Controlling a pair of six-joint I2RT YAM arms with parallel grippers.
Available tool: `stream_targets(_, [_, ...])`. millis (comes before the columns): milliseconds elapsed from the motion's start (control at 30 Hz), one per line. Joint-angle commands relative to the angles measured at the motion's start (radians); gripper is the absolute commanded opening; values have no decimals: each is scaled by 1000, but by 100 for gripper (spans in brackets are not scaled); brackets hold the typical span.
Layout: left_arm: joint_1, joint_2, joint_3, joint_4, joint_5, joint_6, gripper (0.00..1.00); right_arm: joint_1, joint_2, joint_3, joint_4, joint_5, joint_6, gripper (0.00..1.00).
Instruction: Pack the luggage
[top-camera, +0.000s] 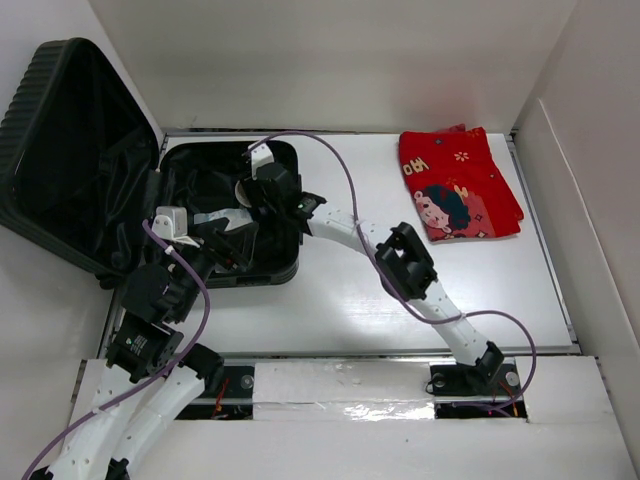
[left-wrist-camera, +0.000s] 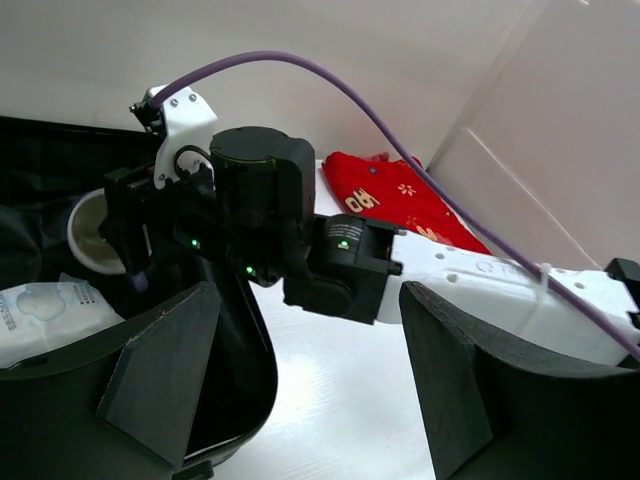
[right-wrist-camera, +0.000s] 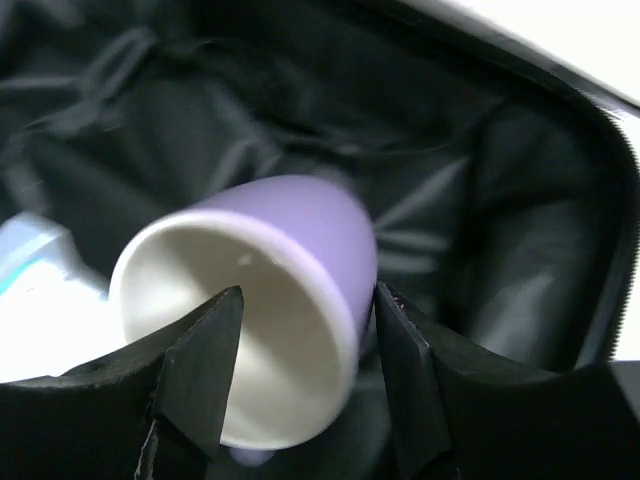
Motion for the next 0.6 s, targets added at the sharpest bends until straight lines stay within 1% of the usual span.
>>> stream_targets(0, [6,-2,-6,41,-20,11,70,26,-156,-49,95,-93,31,63])
stream_targets(33, [6,0,-6,43,-30,9,70,26,-206,-103,132,-116,40,64])
stream_targets(133, [6,12,-2,38,-46,9,70,17,-277,-170,195,-190,71,75])
stream_targets(167, [6,15,2,36,-49,8,70,4,-312,-196,204,-259,83,79])
stream_targets(300, [6,17,6,43,-75,5,70,-23,-400,-256,223,-310,154,78])
stream_targets(333, [6,18,6,43,-75,3,70,-36,-423,-279,231,-349,160,78])
stream_targets(367, [6,20,5,44,-76,1,70,-49,-451,-309,241,-353,163,76])
stream_targets(400, [6,23,5,50,-72,1,69,-49,-515,-392,257,-353,171,71])
stream_targets(433, [6,38,6,53,-60,-2,68,-64,-549,-436,292,-353,174,64])
stream_targets(467, [6,50,17,53,-49,-5,67,-75,-584,-481,306,-359,176,54])
stream_targets(500, [6,64,26,49,-37,-5,64,-101,-619,-576,316,-359,191,27])
stream_targets(533, [6,95,32,49,-6,-8,60,-116,-699,-630,336,-353,203,14])
stream_targets(567, [6,110,41,50,8,-14,55,-131,-743,-686,350,-339,211,0])
